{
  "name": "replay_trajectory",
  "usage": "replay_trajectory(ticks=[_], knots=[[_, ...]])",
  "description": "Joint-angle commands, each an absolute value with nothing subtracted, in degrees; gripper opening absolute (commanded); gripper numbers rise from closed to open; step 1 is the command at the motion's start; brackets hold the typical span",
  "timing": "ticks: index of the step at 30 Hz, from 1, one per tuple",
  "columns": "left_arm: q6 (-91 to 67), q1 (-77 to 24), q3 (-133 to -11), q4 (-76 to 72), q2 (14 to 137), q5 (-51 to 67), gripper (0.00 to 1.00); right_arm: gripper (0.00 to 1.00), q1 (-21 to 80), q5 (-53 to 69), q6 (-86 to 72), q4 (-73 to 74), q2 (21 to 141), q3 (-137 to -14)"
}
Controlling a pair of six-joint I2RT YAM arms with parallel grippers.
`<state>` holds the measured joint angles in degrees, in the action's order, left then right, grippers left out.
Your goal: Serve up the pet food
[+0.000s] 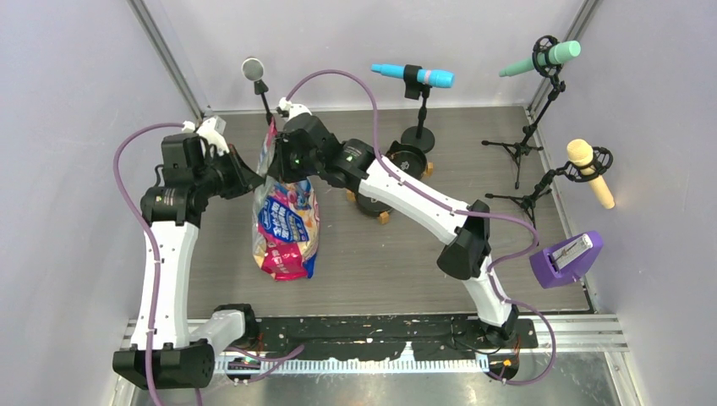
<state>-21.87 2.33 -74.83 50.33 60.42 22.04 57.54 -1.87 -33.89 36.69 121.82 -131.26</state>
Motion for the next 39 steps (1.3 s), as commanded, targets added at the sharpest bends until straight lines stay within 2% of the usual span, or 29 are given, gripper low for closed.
replay_trajectory(ticks=[1,8,18,25,27,30,34,39], knots=[[-19.6,1.9,-78.1,52.6,60.4,18.0,0.0,0.06,57.9,-6.0,-30.4,39.3,121.2,-134.6],[-21.1,1.9,-79.8,52.4,58.8,16.3,0.0,0.05,57.9,-12.0,-25.3,45.7,121.6,-140.8],[-22.8,1.9,-81.0,51.1,57.5,15.8,0.0,0.05,57.9,-20.4,-18.9,48.7,118.7,-139.6],[-23.1,2.0,-80.4,50.7,57.4,17.3,0.0,0.05,57.8,-11.7,-20.6,42.8,116.8,-137.1],[-23.2,2.0,-80.1,50.6,57.1,17.5,0.0,0.16,57.8,-9.0,-22.0,40.8,116.6,-136.2],[-23.4,2.0,-79.4,50.1,56.5,18.4,0.0,0.38,57.8,-4.9,-24.0,38.5,117.3,-136.1],[-23.7,2.0,-78.8,49.6,56.2,19.6,0.0,0.43,57.8,-1.1,-27.0,37.3,119.8,-137.5],[-23.8,2.0,-78.1,49.4,55.9,20.3,0.0,0.43,57.9,-0.9,-27.7,37.2,123.0,-139.3]])
